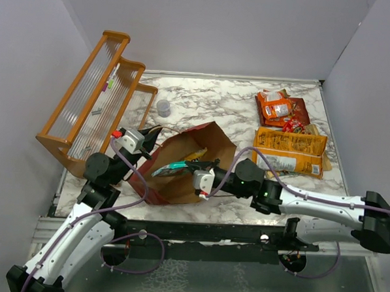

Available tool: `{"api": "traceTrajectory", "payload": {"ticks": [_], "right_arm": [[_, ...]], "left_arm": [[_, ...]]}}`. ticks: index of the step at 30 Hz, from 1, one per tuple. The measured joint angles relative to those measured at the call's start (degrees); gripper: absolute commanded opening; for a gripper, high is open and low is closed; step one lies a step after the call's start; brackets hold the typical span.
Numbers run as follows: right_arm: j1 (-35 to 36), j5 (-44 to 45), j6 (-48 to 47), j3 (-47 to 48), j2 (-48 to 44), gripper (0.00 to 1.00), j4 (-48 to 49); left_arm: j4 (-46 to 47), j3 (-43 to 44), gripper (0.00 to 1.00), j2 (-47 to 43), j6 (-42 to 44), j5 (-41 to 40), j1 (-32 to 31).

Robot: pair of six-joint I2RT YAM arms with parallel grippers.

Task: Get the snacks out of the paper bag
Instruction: Take out the snack from the paper bag.

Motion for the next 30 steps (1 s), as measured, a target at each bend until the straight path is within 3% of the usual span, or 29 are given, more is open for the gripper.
{"api": "traceTrajectory", "payload": {"ticks": [8,19,26,30], "right_arm": [[-0.2,5.0,6.4,0.1,-6.9,0.01,-0.5],[-0.3,8.9,6.1,4.7,-4.9,0.01,-3.6],[-0.3,7.1,5.7,9.0,-2.5,0.01,-11.7],[-0.2,7.0,7.3,8.5,-2.5,0.01,-10.8]], "left_arm": [[0.5,0.3,0.0,2.0,-1.7,1.9,0.1],[1.7,0.4,0.0,3.6,-3.1,6.9,0.1],[1.7,0.9,0.0,2.8,-3.1,6.3,0.7],[2.4,1.0,0.0,2.4,-3.6,6.5,1.0]]}}
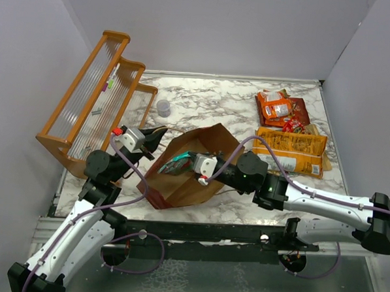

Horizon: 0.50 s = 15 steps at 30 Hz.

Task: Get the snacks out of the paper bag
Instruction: Take out the snack from the paper bag.

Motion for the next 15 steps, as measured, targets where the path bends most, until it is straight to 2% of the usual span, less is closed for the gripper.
{"api": "traceTrajectory", "payload": {"ticks": [9,15], "right_arm": [[-0.8,6.5,3.5,-4.8,6.3,0.02,18.9],[-4.0,7.9,4.4,-8.2,3.0,0.01,25.9]], "left_arm": [[0.0,0.2,0.0,2.0,-1.2,1.9,0.5],[-1.1,0.3,0.0,2.0,-1.0,0.5,0.5]]}}
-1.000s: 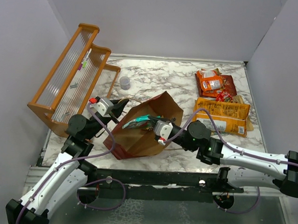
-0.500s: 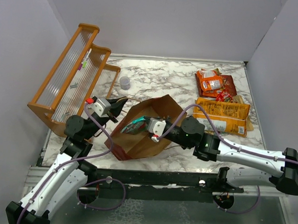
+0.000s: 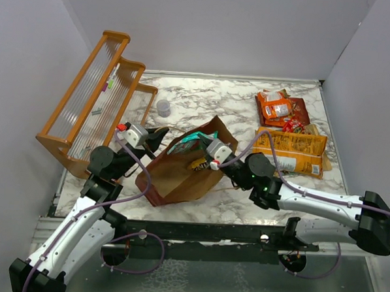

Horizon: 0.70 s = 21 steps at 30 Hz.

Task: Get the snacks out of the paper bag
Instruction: Take out the snack from the paper bag.

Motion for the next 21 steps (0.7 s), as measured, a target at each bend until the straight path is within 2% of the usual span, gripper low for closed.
{"api": "traceTrajectory", "payload": {"ticks": [9,21], "right_arm": [[-0.2,0.6,3.6,1.3,-3.1,0.01,3.1],[-0.3,9.8,4.2,10.8,3.0,0.01,12.0]], "left_arm": [[-1.0,0.5,0.0,1.3,0.1,-0.2,0.0],[-1.3,0.7,0.0,1.8,0.1,1.0,0.0]]}}
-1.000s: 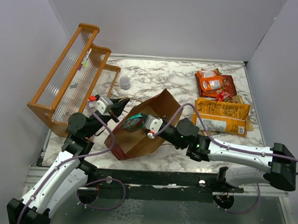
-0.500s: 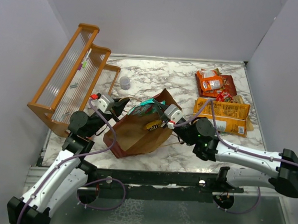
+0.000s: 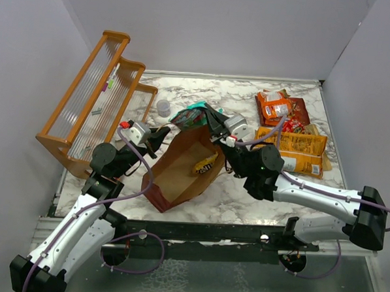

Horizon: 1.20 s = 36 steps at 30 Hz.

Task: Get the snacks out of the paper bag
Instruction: Take out the snack from the paper bag, then place the snack at the center of the board.

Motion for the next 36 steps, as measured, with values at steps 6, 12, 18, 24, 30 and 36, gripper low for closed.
{"api": "traceTrajectory", "payload": {"ticks": [6,12,18,24,30,36], "right_arm": [[0.0,2.5,-0.4,4.9,2.9,0.01,2.6],[0.0,6.9,-0.1,13.4,9.0,0.01,3.1],[-3.3,8.6,1.2,21.1,16.0,0.01,1.7],[-9.6,8.5,3.8,26.1,19.3,0.01,-4.0],[-10.4,8.0,3.2,26.8,19.8,0.01,-6.7],[-12.6,8.2,7.6,26.3,17.6,0.01,-14.4]], "left_arm": [[0.0,0.0,0.0,0.1,-0.1,0.1,0.0],[0.0,0.1,0.0,0.9,-0.6,0.3,0.0],[0.4,1.5,0.0,1.8,-1.3,-1.4,0.0],[-1.0,11.0,0.0,7.7,-1.5,-6.4,0.1],[-1.4,17.1,0.0,12.6,-1.2,-10.9,0.1],[-1.4,18.4,0.0,15.3,2.3,-14.5,0.1]]}}
